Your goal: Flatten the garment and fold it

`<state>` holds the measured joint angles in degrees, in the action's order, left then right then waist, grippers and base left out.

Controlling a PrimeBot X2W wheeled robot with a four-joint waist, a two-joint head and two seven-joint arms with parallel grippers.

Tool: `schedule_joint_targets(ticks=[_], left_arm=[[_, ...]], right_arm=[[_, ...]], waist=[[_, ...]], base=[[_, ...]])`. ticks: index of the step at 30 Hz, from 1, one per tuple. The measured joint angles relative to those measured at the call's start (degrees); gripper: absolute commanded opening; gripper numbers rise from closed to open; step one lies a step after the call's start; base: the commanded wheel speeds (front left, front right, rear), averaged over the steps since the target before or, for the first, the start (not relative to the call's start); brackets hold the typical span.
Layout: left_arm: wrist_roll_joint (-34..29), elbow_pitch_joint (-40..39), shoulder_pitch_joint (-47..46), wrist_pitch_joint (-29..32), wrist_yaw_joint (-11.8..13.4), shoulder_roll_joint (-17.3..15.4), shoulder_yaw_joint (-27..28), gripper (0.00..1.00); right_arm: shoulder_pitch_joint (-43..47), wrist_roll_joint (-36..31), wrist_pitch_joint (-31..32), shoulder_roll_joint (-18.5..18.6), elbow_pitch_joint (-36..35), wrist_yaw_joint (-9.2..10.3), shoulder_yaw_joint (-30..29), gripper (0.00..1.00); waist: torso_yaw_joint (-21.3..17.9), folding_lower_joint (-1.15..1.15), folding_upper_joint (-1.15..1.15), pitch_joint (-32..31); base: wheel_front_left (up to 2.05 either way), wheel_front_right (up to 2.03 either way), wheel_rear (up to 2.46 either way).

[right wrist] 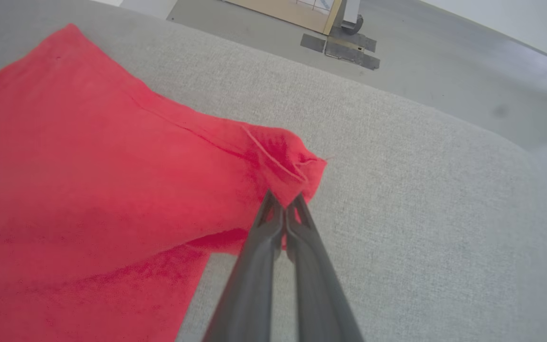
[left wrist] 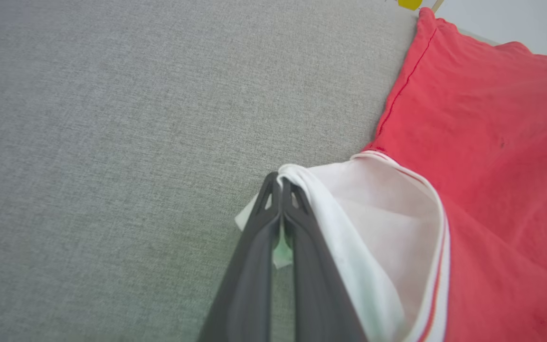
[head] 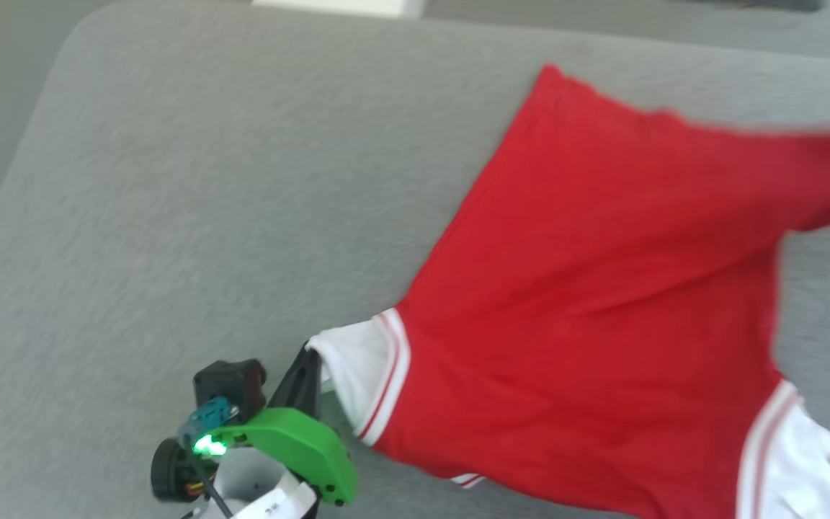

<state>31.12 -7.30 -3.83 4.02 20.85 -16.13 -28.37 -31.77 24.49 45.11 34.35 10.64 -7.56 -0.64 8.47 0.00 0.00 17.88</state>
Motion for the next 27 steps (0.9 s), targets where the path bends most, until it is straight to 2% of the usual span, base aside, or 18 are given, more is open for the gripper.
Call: schedule_joint_targets(ticks=[6,10,13,16,19,21,22,27], left_arm=[[0.9,-0.4,2.0,1.0,0.5,-1.0,0.5,0.0],[2.1,-0.6,2.7,1.3,0.5,-1.3,0.7,0.0],[2.3,-0.5,2.9,1.5,0.5,-1.4,0.5,0.0],[2.9,-0.4,3.2,1.5,0.5,-1.4,0.8,0.0],[3.3,-0.2,4.0,1.4,0.5,-1.4,1.3,0.0],[3.4,-0.2,4.5,1.4,0.5,-1.6,1.6,0.0],[3.4,-0.2,4.7,1.4,0.5,-1.7,1.6,0.0],[3.8,-0.3,5.1,1.2,0.8,-1.9,2.1,0.0]], right_arm=[[19.9,0.7,1.2,-3.4,-6.5,0.0,-1.2,0.0],[31.2,0.8,2.6,-8.2,-8.6,0.0,-0.6,0.0],[36.8,0.7,3.2,-11.2,-9.1,0.0,1.3,0.0],[39.6,0.8,3.4,-12.5,-9.4,0.01,3.6,0.0],[40.4,0.6,1.7,-14.0,-9.3,0.0,2.6,0.0],[40.4,0.3,-0.3,-15.5,-9.3,0.0,0.3,0.54],[40.4,0.3,-1.2,-16.0,-9.5,0.0,-0.6,1.0],[37.4,1.0,-8.3,-17.5,-14.2,0.01,-5.5,1.0]], waist=[[-6.2,0.0,0.0,-4.1],[-9.6,0.0,0.0,-6.5],[-11.2,0.0,0.0,-8.3],[-12.0,0.0,0.0,-10.0],[-12.4,0.0,0.0,-11.2],[-12.5,0.0,0.0,-11.8],[-12.5,0.0,0.0,-12.0],[-12.3,0.0,0.0,-12.8]], base=[[0.0,0.0,0.0],[0.0,0.0,0.0],[0.0,0.0,0.0],[0.0,0.0,0.0],[0.0,0.0,0.0],[0.0,0.0,0.0],[0.0,0.0,0.0],[0.0,0.0,0.0]])
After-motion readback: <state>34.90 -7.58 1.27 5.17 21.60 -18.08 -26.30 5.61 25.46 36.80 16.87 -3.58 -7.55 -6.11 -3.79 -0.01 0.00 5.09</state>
